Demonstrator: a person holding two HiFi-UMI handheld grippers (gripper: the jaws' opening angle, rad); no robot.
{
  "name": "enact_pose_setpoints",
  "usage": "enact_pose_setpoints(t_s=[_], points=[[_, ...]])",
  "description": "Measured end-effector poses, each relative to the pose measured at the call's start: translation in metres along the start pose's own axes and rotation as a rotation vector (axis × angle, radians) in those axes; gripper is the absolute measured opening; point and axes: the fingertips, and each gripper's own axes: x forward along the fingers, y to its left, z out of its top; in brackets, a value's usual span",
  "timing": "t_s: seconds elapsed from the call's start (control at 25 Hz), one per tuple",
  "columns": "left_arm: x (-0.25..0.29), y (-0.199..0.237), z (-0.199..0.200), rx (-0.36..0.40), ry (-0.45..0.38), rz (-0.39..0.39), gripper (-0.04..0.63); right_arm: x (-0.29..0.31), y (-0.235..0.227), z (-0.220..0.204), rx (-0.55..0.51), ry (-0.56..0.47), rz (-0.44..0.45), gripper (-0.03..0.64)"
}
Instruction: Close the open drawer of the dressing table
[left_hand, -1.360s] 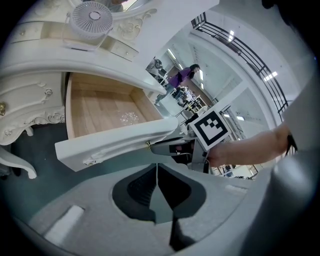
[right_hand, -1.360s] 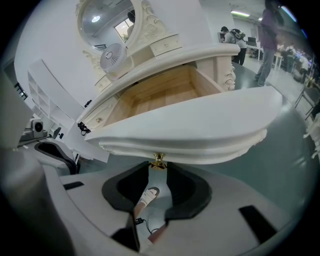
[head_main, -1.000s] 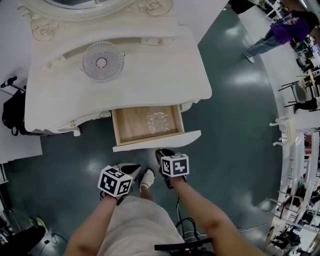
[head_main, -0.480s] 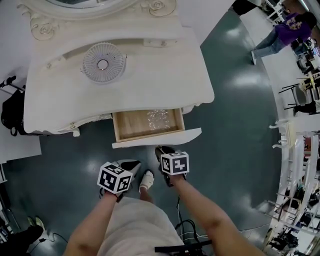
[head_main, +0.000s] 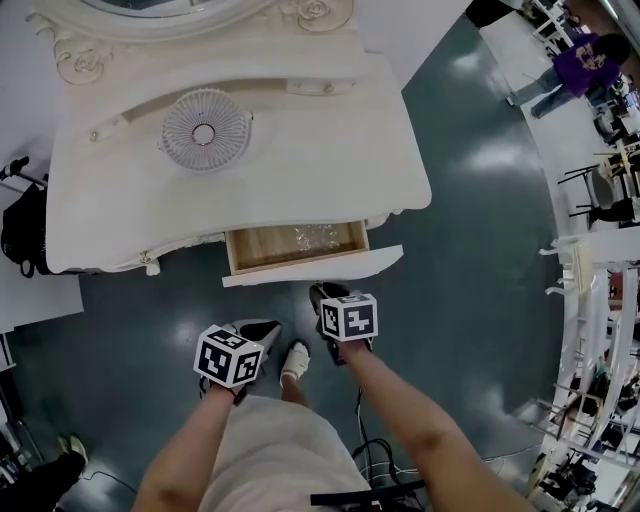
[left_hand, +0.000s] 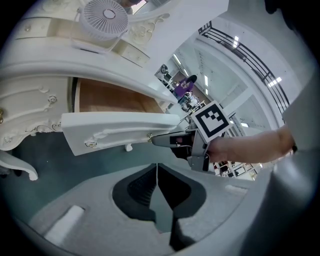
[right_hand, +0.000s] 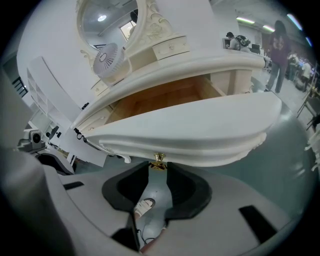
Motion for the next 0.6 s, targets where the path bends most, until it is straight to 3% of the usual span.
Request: enact_pose_setpoints(t_s=[0.6], points=[[0.007,0.011,0.020,-0.008,-0.008,0.005,0.011,0.019,-0.003,0.043,0.018,-0.042,0.000,0.123]])
